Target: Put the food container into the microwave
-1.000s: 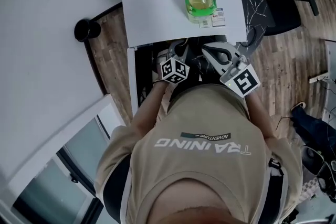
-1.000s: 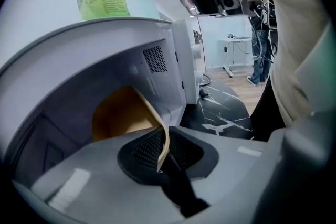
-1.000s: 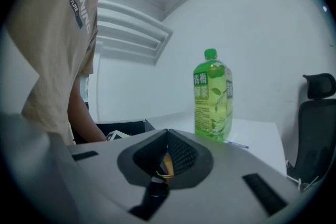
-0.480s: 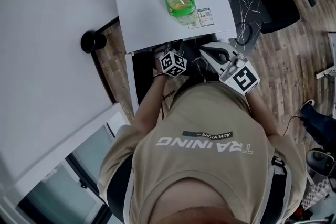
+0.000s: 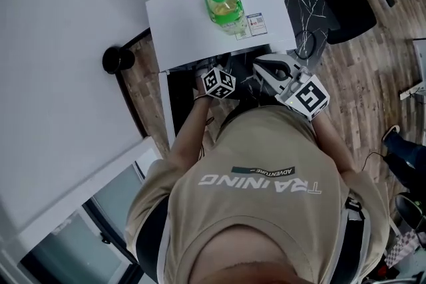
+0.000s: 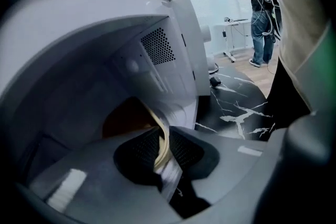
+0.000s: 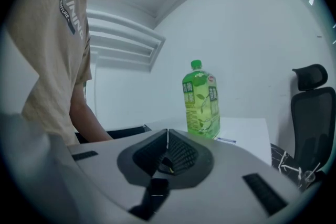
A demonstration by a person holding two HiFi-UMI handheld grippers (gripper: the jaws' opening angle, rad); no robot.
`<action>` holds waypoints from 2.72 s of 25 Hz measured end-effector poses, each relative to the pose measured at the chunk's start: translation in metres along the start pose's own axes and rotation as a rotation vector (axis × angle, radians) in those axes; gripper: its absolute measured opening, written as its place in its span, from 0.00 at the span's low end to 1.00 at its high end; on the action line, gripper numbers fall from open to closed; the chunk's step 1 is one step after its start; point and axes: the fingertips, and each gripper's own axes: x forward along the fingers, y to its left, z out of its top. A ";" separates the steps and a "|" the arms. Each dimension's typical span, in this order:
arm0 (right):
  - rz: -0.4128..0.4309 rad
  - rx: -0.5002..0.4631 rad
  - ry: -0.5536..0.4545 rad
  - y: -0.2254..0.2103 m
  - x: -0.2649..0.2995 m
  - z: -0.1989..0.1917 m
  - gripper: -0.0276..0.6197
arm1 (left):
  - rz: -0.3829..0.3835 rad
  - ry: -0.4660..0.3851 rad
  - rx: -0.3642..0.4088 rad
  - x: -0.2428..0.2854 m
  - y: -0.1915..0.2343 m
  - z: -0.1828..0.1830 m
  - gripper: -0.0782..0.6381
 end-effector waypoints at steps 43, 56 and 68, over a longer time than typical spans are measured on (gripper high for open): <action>-0.215 -0.130 -0.021 -0.069 0.012 0.125 0.06 | 0.256 -0.669 -0.656 -0.274 0.179 0.173 0.12; -0.283 -0.127 -0.066 -0.094 0.008 0.142 0.06 | 0.315 -0.596 -0.481 -0.279 0.184 0.185 0.12; -0.274 -0.166 -0.062 -0.093 0.012 0.152 0.06 | 0.412 -0.561 -0.308 -0.276 0.184 0.202 0.12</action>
